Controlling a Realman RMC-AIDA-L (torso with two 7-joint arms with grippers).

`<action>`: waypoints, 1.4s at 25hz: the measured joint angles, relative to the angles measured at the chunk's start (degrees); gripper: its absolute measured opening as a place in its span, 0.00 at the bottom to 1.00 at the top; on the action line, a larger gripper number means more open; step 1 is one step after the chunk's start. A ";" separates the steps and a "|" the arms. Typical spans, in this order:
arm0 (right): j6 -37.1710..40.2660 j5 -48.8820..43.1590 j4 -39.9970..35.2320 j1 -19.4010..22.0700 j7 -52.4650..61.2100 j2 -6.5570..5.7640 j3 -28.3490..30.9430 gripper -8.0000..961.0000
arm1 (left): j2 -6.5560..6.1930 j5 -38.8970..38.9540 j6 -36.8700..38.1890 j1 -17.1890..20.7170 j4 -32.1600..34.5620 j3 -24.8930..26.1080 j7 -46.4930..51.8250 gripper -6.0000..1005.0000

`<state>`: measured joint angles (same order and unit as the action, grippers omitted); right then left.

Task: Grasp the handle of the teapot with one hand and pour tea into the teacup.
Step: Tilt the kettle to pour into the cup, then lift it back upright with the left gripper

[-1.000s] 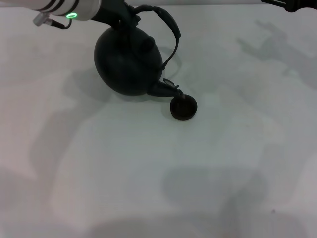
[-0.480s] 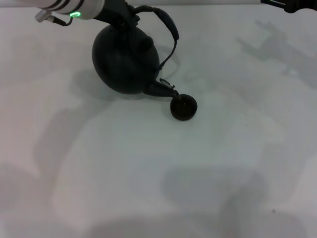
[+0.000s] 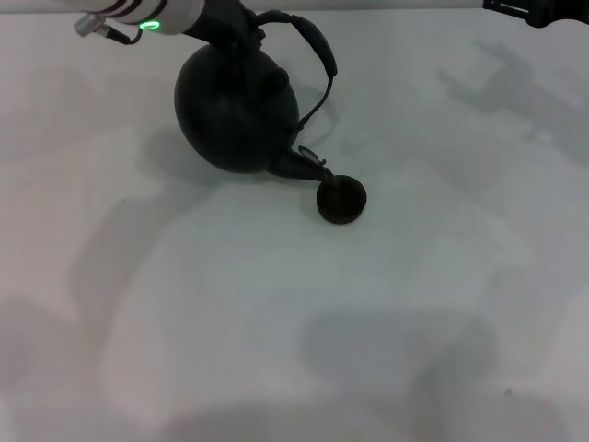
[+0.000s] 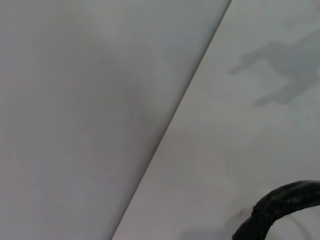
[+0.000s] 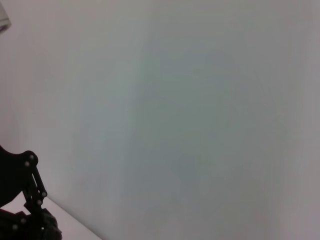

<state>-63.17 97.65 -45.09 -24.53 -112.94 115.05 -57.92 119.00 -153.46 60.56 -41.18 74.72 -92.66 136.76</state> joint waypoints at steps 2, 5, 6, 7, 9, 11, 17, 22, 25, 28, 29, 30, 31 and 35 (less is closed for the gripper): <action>0.00 0.00 0.00 0.01 0.00 0.04 0.00 0.90 | -0.04 0.00 0.00 -0.17 0.00 -0.09 0.00 0.14; 0.00 0.00 0.04 0.01 0.00 0.07 0.00 0.90 | -0.06 0.00 0.01 -0.38 0.00 -0.60 0.00 0.14; 0.00 0.00 0.11 0.01 0.00 0.07 0.00 0.90 | -0.06 0.00 0.01 -0.38 0.00 -0.60 0.00 0.14; 0.02 0.00 0.23 0.00 -0.01 0.08 0.00 0.90 | -0.06 0.00 0.01 -0.38 0.00 -0.60 0.00 0.13; 0.06 0.00 0.46 -0.11 -0.07 0.09 0.00 0.90 | -0.08 0.01 0.06 -0.75 0.00 -1.15 0.00 0.13; 0.06 0.00 0.58 -0.20 -0.22 0.09 0.00 0.90 | -0.08 -0.20 0.18 -0.89 0.00 -1.49 0.00 0.13; 0.10 0.01 0.95 -0.28 -0.54 0.09 0.01 0.90 | -0.02 -1.34 0.66 -1.29 0.00 -1.84 0.45 0.14; 0.16 0.30 1.43 -0.66 -0.71 0.01 0.07 0.90 | -0.11 -1.37 0.70 -1.56 -0.02 -2.16 0.77 0.14; 0.16 0.47 1.44 -0.67 -0.77 0.00 0.09 0.90 | -0.11 -1.39 0.70 -1.59 -0.05 -2.17 0.78 0.14; 0.16 0.51 1.44 -0.69 -0.79 0.00 0.09 0.90 | -0.09 -1.41 0.70 -1.62 -0.11 -2.17 0.79 0.14; 0.16 0.54 1.43 -0.69 -0.79 0.00 0.09 0.90 | -0.09 -1.41 0.70 -1.64 -0.11 -2.17 0.79 0.13; 0.16 0.58 1.43 -0.69 -0.79 0.00 0.09 0.90 | -0.09 -1.41 0.70 -1.67 -0.14 -2.17 0.79 0.13; 0.16 0.58 1.43 -0.69 -0.79 0.00 0.09 0.90 | -0.08 -1.41 0.70 -1.72 -0.18 -2.17 0.79 0.13; 0.30 0.62 1.43 -0.73 -0.79 -0.07 0.10 0.90 | -0.08 -1.41 0.70 -2.26 -0.96 -2.17 0.79 0.13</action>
<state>-62.86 98.26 -43.66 -25.26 -113.73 114.98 -57.83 118.92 -154.87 61.26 -43.44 73.76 -94.84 137.55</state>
